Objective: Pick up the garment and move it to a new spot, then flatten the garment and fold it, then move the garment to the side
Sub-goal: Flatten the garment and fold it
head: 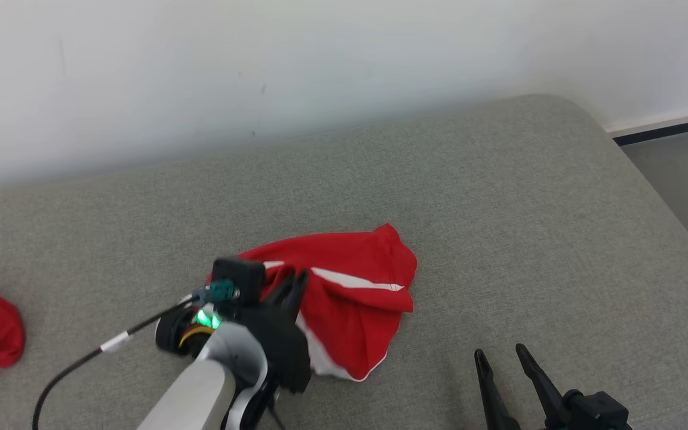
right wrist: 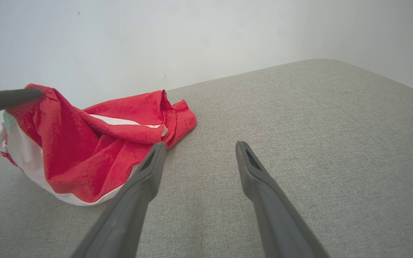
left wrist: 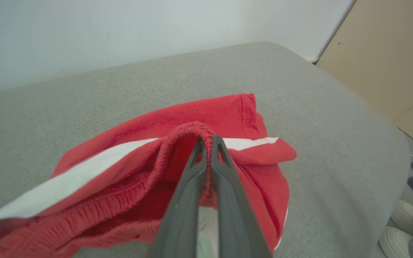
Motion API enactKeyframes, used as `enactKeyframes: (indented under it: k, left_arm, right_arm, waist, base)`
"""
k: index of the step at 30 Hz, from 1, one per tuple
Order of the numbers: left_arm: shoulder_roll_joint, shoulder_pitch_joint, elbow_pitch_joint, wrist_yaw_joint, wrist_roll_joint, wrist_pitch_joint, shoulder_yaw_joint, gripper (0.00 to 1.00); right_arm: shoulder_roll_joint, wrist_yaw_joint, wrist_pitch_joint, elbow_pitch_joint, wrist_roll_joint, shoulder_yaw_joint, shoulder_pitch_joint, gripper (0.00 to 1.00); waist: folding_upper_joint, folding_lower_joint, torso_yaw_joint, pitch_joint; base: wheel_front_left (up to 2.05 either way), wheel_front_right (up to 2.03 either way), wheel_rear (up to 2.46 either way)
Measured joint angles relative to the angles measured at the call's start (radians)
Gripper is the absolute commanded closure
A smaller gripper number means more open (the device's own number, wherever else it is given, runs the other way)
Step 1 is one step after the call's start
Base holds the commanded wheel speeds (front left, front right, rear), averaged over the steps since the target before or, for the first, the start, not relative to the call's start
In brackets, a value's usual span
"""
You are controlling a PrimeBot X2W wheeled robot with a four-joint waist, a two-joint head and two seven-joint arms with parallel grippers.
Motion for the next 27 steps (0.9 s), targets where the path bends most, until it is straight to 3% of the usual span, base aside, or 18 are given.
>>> enactKeyframes:
  k: [9, 12, 15, 17, 23, 27]
  left_arm:
    - [-0.088, -0.156, -0.082, -0.027, -0.049, -0.09, 0.035, 1.0]
    - [-0.115, -0.208, -0.098, -0.036, -0.108, -0.125, 0.049, 1.0]
    - [-0.128, -0.239, -0.131, -0.051, -0.287, -0.181, 0.076, 1.0]
    - [-0.126, -0.262, -0.144, -0.038, -0.402, -0.204, 0.043, 1.0]
    - [-0.13, -0.341, -0.122, 0.01, -0.489, -0.263, -0.07, 1.0]
    - [-0.131, -0.393, -0.11, 0.047, -0.64, -0.35, -0.138, 1.0]
  right_arm:
    - [0.006, 0.0, 0.0, 0.005, -0.001, 0.007, -0.006, 0.0]
    - [0.007, 0.0, 0.0, 0.01, 0.0, 0.015, -0.01, 0.0]
    - [0.007, 0.0, 0.0, 0.011, 0.003, 0.018, -0.011, 0.0]
    - [0.008, 0.0, 0.0, 0.012, 0.003, 0.022, -0.012, 0.0]
    - [0.01, 0.0, 0.0, 0.014, 0.006, 0.022, -0.015, 0.0]
    - [0.01, 0.0, 0.0, 0.012, 0.008, 0.018, -0.015, 0.0]
  waist:
    - [-0.0001, 0.0, -0.001, -0.01]
    - [0.0, 0.0, -0.012, -0.013]
    - [0.0, 0.0, -0.027, -0.014]
    - [0.0, -0.0001, -0.039, -0.015]
    - [0.0, -0.0001, -0.073, -0.014]
    - [0.0, -0.0002, -0.087, -0.008]
  base:
    - [0.0, 0.0, 0.0]
    - [0.0, 0.0, 0.0]
    - [0.0, 0.0, 0.0]
    - [0.0, 0.0, 0.0]
    - [0.0, 0.0, 0.0]
    - [0.0, 0.0, 0.0]
